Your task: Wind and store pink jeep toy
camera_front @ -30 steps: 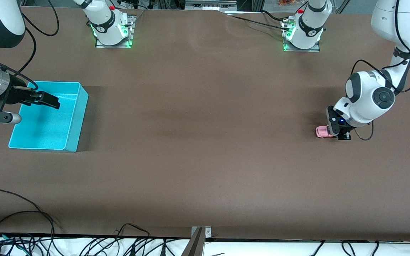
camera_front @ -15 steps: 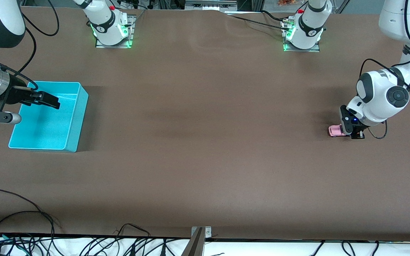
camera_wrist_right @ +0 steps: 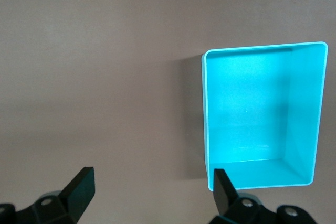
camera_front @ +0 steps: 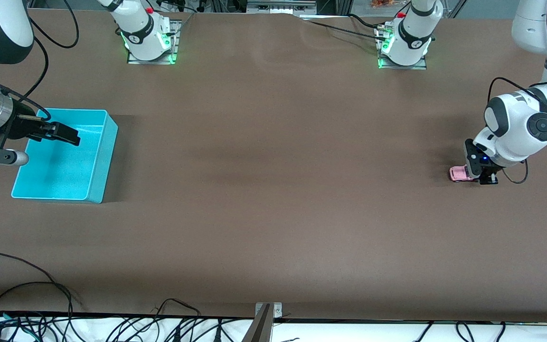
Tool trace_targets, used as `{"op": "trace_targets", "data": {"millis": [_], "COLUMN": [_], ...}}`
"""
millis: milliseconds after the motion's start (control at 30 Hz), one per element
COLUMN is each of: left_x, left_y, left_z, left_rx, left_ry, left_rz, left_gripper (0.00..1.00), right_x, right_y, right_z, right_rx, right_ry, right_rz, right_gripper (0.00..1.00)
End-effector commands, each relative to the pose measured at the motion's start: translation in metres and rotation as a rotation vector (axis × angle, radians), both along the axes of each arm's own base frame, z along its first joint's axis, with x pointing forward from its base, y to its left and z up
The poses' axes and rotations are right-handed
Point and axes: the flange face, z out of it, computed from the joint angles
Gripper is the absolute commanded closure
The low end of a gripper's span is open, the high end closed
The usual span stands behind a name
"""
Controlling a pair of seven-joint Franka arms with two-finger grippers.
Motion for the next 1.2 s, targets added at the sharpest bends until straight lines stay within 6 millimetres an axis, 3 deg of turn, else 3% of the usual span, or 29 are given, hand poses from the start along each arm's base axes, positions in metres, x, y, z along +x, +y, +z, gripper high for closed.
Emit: {"op": "trace_targets", "data": {"millis": [0,300,634,1168], "left_x": [-0.011,-0.007,-0.009,-0.009], "left_y": [0.014,0.016,0.041,0.044], "left_z": [-0.029,-0.026,-0.019,-0.018], "left_rx": [0.011,0.015,0.033,0.022], "left_ry": [0.058,0.051,0.045,0.031], "left_rz": [-0.051,-0.058,-0.076,-0.034], "left_gripper": [1.00,1.00,1.00,1.00], "right_x": [-0.001,-0.001,-0.001,-0.001], "right_y": [0.001,0.001,0.001,0.001], "right_z": [0.006,0.006,0.006,0.006], "right_rx": [0.012,0.012,0.012,0.012], "right_ry": [-0.009,-0.009,-0.009,-0.009], "right_rz": [-0.006,-0.006,-0.007,-0.006], "right_gripper": [0.00,0.00,0.00,0.00]}}
